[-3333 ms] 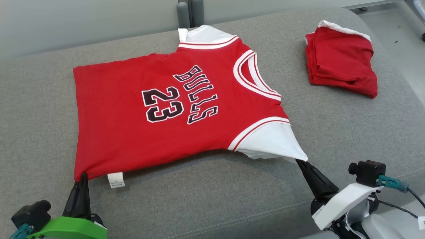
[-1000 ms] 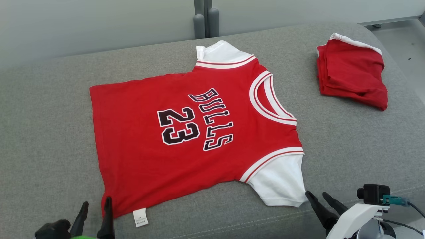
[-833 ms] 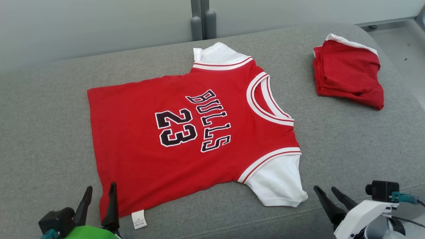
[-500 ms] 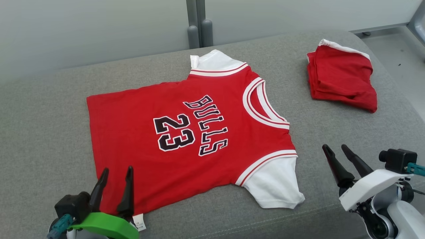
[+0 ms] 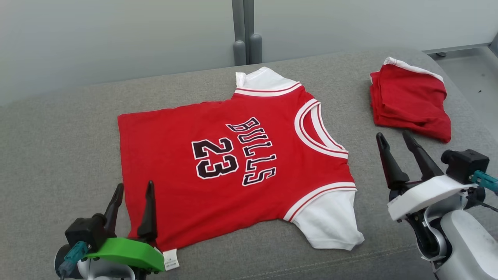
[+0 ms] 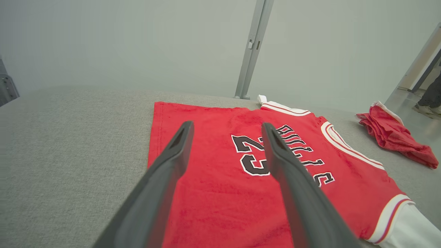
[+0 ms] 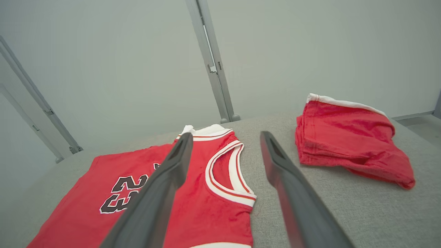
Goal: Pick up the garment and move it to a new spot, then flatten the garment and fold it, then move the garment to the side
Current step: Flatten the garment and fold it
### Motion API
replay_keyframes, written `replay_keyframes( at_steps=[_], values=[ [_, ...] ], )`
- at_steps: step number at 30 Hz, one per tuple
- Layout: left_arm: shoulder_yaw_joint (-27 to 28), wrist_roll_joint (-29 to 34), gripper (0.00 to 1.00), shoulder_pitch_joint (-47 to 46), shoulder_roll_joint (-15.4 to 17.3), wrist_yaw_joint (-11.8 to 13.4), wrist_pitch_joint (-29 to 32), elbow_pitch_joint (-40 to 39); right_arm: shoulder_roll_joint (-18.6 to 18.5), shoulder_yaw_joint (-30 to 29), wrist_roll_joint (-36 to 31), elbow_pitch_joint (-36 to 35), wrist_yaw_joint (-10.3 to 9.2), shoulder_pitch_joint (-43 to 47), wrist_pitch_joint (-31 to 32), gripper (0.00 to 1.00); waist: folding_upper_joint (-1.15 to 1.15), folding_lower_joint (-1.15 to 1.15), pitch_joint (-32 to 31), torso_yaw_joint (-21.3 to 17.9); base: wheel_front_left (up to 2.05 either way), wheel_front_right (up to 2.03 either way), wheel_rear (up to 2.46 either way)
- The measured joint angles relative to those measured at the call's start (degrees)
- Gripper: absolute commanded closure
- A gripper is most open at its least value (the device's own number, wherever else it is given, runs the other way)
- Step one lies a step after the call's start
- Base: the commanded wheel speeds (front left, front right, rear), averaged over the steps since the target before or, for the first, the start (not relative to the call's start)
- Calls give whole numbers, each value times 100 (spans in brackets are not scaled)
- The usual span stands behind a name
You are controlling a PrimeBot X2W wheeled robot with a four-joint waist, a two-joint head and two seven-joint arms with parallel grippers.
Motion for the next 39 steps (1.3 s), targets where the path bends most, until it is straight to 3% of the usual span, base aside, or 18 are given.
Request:
replay_keyframes(
  at_steps=[8,15,39],
  values=[
    [98,59,0,3,-27,249,-47,-37,181,270,-410,-76,-179,-65,-68,0,0,0,-37,109,0,0,0],
    [131,49,0,104,-30,308,-51,-56,270,350,-474,-49,-323,-23,-118,0,0,0,-48,157,0,0,0],
    [79,75,0,377,-36,448,-68,-148,380,379,-613,85,-420,73,-169,0,0,0,-101,196,0,0,0]
  ],
)
